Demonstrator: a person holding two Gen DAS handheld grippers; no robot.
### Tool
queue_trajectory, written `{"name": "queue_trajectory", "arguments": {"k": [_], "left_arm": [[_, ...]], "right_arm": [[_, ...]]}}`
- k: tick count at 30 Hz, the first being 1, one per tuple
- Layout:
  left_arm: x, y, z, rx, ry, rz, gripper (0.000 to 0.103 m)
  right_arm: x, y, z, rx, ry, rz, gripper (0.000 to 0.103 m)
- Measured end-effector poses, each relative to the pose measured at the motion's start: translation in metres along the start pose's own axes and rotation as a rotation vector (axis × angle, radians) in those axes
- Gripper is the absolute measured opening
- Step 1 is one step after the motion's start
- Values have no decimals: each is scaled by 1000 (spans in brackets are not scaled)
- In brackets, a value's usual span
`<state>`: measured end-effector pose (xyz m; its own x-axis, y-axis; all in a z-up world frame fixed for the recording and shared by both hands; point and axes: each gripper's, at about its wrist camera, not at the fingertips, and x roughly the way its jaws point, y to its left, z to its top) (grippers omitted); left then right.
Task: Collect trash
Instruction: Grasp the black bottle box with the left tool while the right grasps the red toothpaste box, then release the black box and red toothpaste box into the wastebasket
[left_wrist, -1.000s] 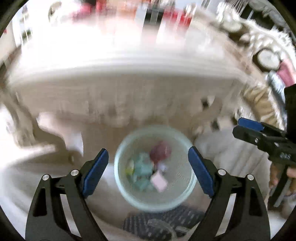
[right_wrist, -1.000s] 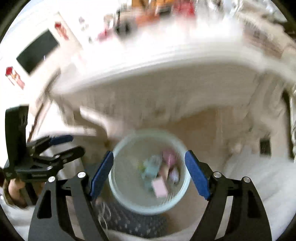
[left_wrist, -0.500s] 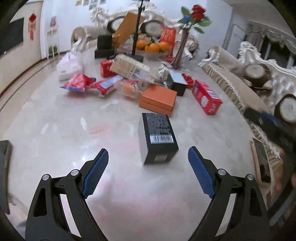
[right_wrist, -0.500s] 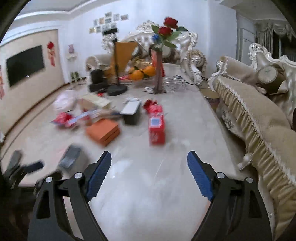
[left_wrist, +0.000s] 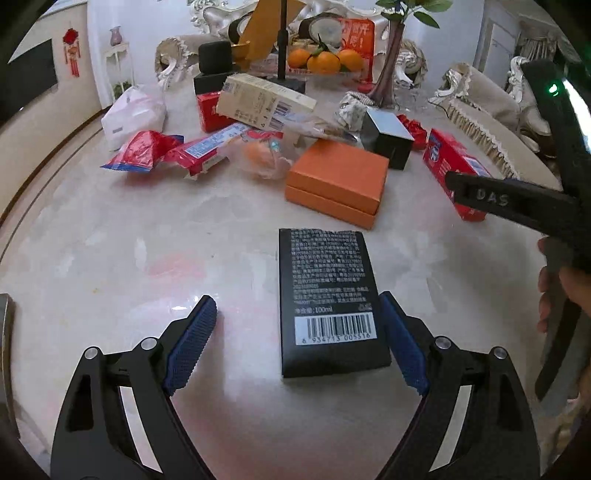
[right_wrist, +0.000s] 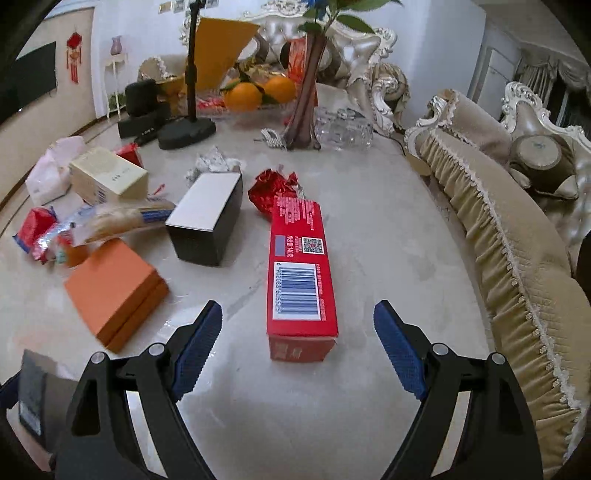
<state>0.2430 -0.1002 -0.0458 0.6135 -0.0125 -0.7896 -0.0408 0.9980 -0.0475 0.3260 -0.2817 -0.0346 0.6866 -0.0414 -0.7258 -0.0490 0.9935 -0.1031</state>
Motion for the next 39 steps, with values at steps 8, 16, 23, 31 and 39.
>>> {"name": "queue_trajectory", "arguments": {"k": [8,16,23,31,39], "left_arm": [[-1,6,6,75,6,-99,40],[-32,28,-2,87,-42,-176,40],[-129,53,-71,184,-135,-311,40],[-177,64,-186,267,-12,-376,40],[-83,58,-263,232,304,-376,40]], "right_arm": [[-2,-16,-10,134,66,136,32],[-70,-21,-37,191,-58,286,32],[-185,-7,-139,192,-162,521,32],[-237,46,-269,92,76,600,32],[-170,82,-322,44,352,507,32]]}}
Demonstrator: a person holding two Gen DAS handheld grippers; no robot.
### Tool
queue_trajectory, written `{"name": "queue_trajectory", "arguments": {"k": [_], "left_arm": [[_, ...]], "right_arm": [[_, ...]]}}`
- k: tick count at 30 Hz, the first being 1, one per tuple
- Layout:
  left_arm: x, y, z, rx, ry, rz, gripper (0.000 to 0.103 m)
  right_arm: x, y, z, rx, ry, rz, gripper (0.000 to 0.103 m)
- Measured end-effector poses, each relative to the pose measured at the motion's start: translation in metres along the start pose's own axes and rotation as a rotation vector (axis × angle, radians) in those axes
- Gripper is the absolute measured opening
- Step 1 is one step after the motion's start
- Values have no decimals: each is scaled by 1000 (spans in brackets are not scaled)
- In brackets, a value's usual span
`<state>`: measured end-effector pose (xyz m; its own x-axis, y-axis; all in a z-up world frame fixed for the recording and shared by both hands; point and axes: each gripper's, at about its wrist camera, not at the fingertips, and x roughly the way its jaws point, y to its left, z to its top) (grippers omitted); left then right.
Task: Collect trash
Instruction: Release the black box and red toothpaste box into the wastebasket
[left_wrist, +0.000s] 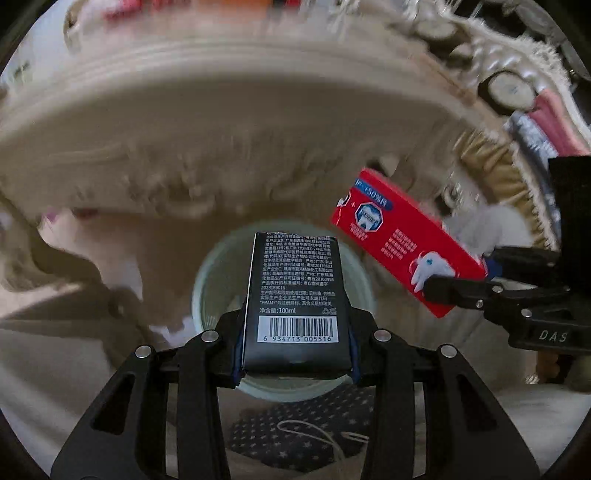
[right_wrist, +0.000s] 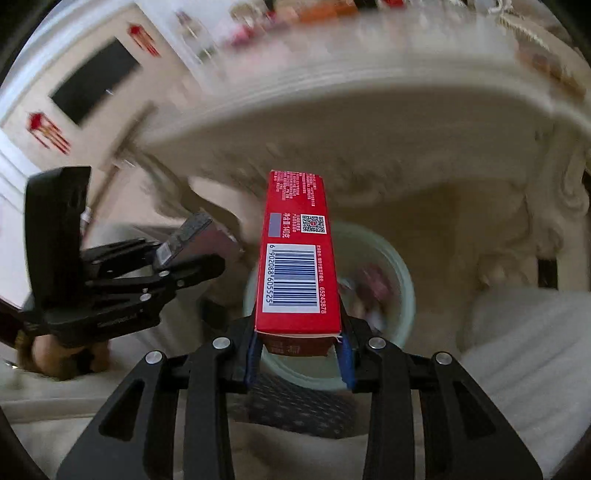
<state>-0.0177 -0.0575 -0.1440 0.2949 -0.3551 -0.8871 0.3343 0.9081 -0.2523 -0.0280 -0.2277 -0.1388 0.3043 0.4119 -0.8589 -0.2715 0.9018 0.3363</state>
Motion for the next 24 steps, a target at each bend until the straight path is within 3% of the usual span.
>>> {"name": "queue_trajectory", "arguments": {"k": [5,11,12,13,14,16,17,18,24], "left_arm": [[55,19,-6,-28,104,36,40],[79,26,-11,-61,165,33,41],[81,26,-10,-60,168,38,46],[82,26,-9,-59,166,43,59],[84,26,-9,-56,162,52,65],[84,24,-9,-47,160,74,75],[83,23,-10,-42,160,85,78],[83,24,-11,-42,160,86,84],[88,26,-13,-57,186,78,84]], "right_arm": [[49,-6,-2,-11,92,-67,32],[76,-18,-13,-15,164,-88,32],[76,-20,-15,-12,168,-80,33],[79,-20,-14,-6,175,-72,33],[83,-22,-11,-5,182,-69,35],[85,-20,-11,-16,183,-91,55],[85,-18,-11,-25,171,-111,71],[84,-19,-11,-30,162,-124,72],[78,-23,-13,-13,154,-120,72]]}}
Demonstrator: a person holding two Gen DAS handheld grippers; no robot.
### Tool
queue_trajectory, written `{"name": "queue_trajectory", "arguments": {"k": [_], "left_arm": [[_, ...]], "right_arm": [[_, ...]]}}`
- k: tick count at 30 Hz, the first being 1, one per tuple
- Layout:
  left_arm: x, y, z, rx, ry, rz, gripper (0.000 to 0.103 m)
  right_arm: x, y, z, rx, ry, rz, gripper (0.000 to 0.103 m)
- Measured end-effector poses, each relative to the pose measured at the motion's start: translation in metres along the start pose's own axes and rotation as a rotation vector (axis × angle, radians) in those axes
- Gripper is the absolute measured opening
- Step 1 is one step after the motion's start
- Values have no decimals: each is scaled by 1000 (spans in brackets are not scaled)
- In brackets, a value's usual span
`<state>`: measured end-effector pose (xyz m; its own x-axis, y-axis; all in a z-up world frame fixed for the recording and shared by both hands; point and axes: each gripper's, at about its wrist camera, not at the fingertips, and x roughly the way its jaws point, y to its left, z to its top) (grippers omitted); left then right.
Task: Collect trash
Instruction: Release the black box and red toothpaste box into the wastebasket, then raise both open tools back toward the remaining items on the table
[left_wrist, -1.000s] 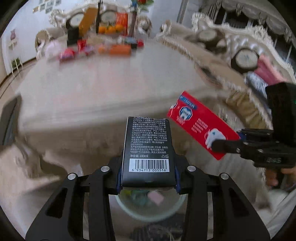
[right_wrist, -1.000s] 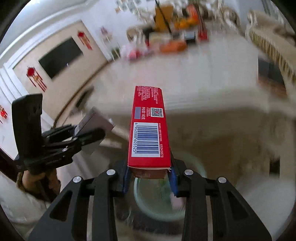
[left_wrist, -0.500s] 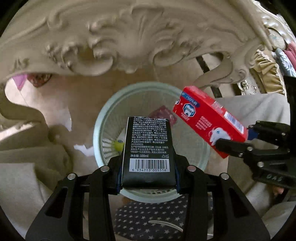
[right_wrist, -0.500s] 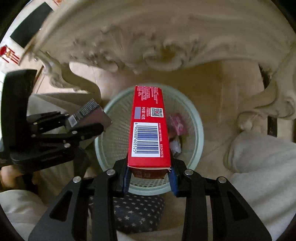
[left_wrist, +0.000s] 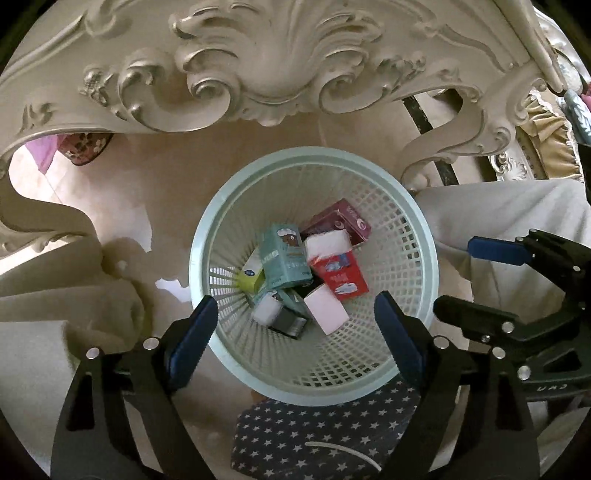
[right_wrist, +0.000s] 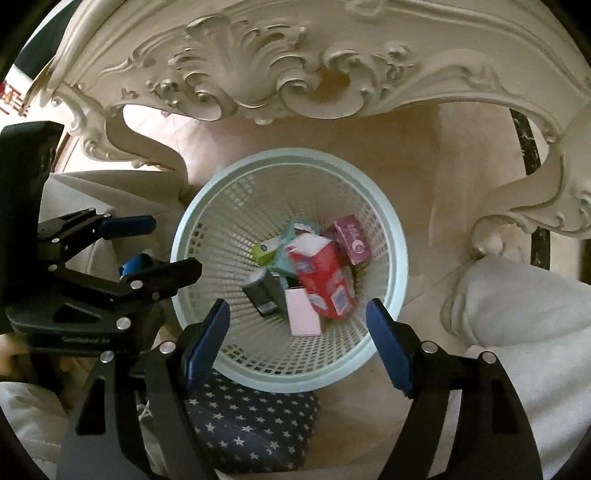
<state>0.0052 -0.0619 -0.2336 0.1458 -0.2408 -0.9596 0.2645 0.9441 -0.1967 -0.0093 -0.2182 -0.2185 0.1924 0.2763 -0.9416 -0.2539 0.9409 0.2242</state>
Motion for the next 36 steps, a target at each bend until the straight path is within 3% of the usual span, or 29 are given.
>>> {"name": "queue_trajectory", "arguments": {"k": [5,10,13,16,19,23,28,30,36], "left_arm": [[-14,-2,-5,24,-20,-6,89],[-59,0,-8,20,-81,-98,89],[-109,4,2,30,-176,-172,89],[-161,13,17,55,-320,-138,89],[-205,37,49,42,-474,-42,89],[-231,88,123,-103,-596,152,89],[-238,139,211,-242,-653,220,89],[-238,159,243,-280,-669,196,89],[-218,180,311,-296,-621,208,89]], "right_arm": [[-13,5,0,-15,-20,7,72],[-58,12,1,-78,-90,82,72],[-99,11,15,-84,-198,91,72],[-138,8,40,-70,-340,64,72],[-169,2,77,-68,-500,24,72],[-187,-20,152,-12,-652,-50,72],[-187,-36,245,51,-731,-145,72],[-184,-42,273,53,-745,-167,72],[-158,-46,347,73,-690,-204,72]]}}
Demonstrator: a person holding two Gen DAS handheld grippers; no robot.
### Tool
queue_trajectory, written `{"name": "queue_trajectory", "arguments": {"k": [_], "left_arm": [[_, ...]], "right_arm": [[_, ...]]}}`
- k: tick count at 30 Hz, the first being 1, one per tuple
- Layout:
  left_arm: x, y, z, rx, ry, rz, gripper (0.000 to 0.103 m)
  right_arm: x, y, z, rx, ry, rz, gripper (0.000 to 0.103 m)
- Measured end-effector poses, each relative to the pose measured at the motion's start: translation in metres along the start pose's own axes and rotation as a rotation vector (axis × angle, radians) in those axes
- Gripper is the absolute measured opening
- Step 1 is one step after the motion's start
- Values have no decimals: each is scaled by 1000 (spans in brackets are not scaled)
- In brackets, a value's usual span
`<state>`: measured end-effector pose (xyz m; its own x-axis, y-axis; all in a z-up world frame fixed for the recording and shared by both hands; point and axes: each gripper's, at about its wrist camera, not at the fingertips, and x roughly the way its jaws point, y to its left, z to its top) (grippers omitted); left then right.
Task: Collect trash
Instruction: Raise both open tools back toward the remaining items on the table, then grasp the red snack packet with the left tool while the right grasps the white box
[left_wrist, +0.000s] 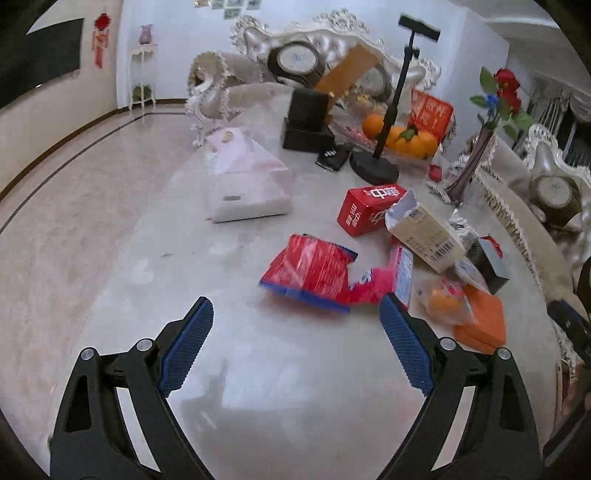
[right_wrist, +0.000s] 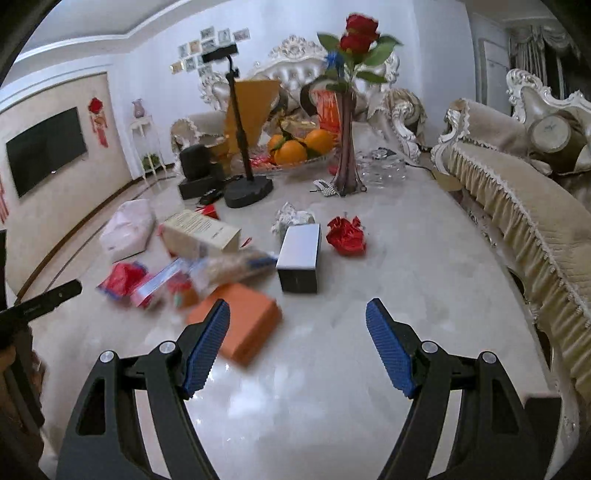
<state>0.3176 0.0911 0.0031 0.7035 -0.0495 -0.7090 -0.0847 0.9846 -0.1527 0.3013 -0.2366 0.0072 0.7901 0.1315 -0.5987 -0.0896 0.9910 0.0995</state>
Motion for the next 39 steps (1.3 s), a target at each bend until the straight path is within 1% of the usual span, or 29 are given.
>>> {"name": "queue_trajectory", "arguments": {"k": [2,5,7,8,10,12,14,16,18,21,22,23,24,25,26,27,28,29,30,32,35,37,39], "left_arm": [[15,-10,6,43,34,2,89],[35,-17,12,119,44,56,89],[51,-17,18,124,72,81,89],[61,-15,23,110,88,86,89],[71,-9,27,79,104,83,89],[79,-6,30,62,119,69,89],[86,-7,30,93,145,86,89],[92,-9,29,136,146,116,89],[97,-9,29,151,159,122,89],[100,-11,33,155,147,107,90],[101,-11,34,150,145,107,90],[103,-10,36,135,149,101,90],[104,-8,36,121,155,95,90],[103,-7,35,118,152,90,89],[102,-9,35,126,152,99,85],[100,-9,33,146,150,123,76],[98,-9,32,153,143,120,60],[93,-7,31,151,139,127,54],[91,-6,30,145,140,122,51],[86,-2,28,129,145,109,50],[70,6,24,51,128,71,50],[50,7,21,-2,87,43,50],[16,3,15,-42,19,-13,50]], "right_arm": [[16,6,6,-32,22,-33,72],[39,11,14,-41,57,-30,72],[60,13,20,-46,98,-41,72],[66,14,22,-53,111,-49,72],[78,14,27,-56,124,-68,72],[88,11,31,-25,153,-74,72],[97,8,33,-6,171,-103,72],[104,3,33,7,176,-130,72],[112,-3,30,26,191,-124,72],[123,-11,27,55,226,-69,72],[119,-12,27,62,209,-43,65],[117,-12,27,69,206,-10,45],[115,-11,25,63,216,-17,40],[111,-11,24,55,220,-32,40],[107,-12,22,51,224,-28,39],[103,-12,19,54,227,-31,39],[98,-13,16,64,226,-32,39],[91,-16,12,82,219,-18,39],[87,-17,10,97,216,-5,39],[78,-20,4,119,214,20,39],[57,-22,-3,114,190,45,39],[36,-24,-5,128,160,82,39],[6,-26,-10,151,125,122,39]]}}
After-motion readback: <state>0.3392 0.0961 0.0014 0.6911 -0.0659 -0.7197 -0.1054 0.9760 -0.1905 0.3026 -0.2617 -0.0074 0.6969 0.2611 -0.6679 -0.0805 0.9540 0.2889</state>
